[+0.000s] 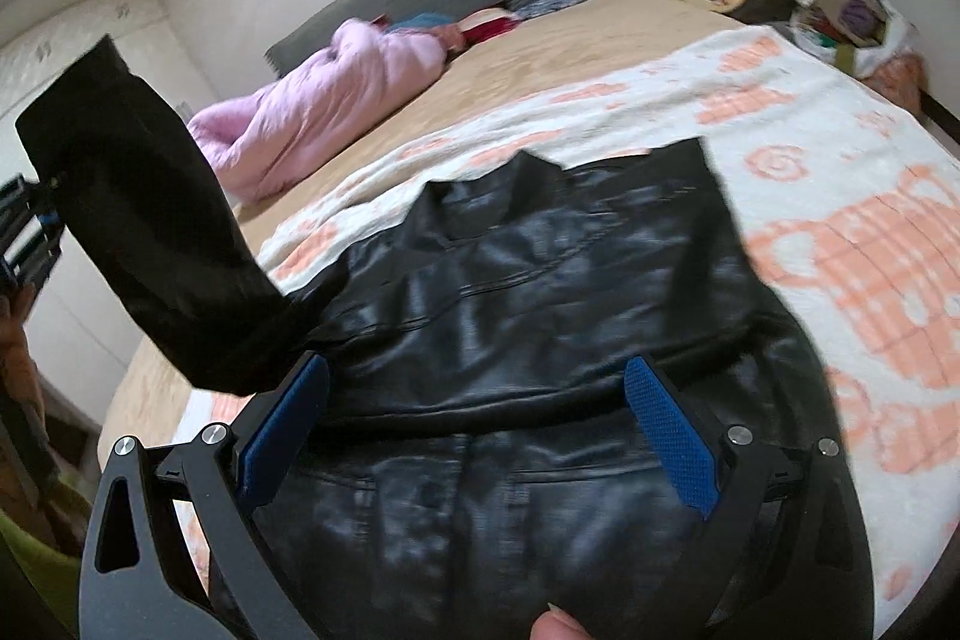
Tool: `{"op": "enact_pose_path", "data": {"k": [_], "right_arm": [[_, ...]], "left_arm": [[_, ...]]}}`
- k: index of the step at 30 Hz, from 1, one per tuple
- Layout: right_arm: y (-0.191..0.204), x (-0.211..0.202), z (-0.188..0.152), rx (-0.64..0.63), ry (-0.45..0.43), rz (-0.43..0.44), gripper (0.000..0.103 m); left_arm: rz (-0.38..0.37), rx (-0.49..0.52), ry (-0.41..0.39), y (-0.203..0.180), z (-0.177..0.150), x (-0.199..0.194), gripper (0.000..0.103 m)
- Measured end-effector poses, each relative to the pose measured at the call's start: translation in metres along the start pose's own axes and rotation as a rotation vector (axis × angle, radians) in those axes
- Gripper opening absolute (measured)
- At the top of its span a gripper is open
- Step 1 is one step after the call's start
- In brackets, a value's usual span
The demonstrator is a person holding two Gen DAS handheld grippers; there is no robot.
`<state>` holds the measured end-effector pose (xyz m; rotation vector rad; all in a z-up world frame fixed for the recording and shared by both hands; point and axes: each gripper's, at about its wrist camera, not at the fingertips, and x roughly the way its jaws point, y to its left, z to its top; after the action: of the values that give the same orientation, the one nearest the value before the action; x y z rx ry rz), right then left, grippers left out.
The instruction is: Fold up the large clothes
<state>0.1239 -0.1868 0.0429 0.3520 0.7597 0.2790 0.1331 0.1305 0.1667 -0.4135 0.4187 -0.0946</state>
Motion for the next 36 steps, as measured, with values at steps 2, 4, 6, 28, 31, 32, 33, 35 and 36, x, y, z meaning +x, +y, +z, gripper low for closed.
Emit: {"op": "enact_pose_path", "data": {"k": [2, 4, 6, 28, 31, 32, 33, 35, 36], "right_arm": [[-0.015, -0.008, 0.000, 0.031, -0.013, -0.010, 0.098], [-0.033, -0.016, 0.001, 0.068, -0.026, -0.020, 0.098], [-0.049, -0.024, 0.001, 0.101, -0.041, -0.034, 0.098], [-0.097, -0.016, -0.001, 0.205, 0.010, -0.047, 0.098], [-0.093, -0.006, -0.004, 0.230, 0.054, 0.009, 0.098], [-0.092, -0.003, -0.004, 0.234, 0.064, 0.019, 0.098], [-0.089, 0.000, -0.005, 0.237, 0.076, 0.036, 0.098], [-0.082, 0.006, -0.006, 0.239, 0.097, 0.071, 0.099], [-0.079, 0.009, -0.006, 0.244, 0.107, 0.093, 0.099]], "left_arm": [[-0.022, 0.013, 0.035, -0.011, -0.012, 0.014, 0.002], [-0.037, 0.037, 0.076, -0.024, -0.027, 0.029, 0.002], [-0.051, 0.057, 0.121, -0.034, -0.047, 0.044, 0.002], [0.049, 0.300, 0.447, -0.042, -0.192, 0.121, 0.006], [0.068, 0.327, 0.446, -0.042, -0.198, 0.115, 0.030], [0.072, 0.334, 0.447, -0.042, -0.197, 0.115, 0.044], [0.074, 0.344, 0.445, -0.043, -0.199, 0.113, 0.044], [0.072, 0.361, 0.439, -0.043, -0.201, 0.108, 0.046], [0.064, 0.361, 0.440, -0.042, -0.201, 0.106, 0.048]]}}
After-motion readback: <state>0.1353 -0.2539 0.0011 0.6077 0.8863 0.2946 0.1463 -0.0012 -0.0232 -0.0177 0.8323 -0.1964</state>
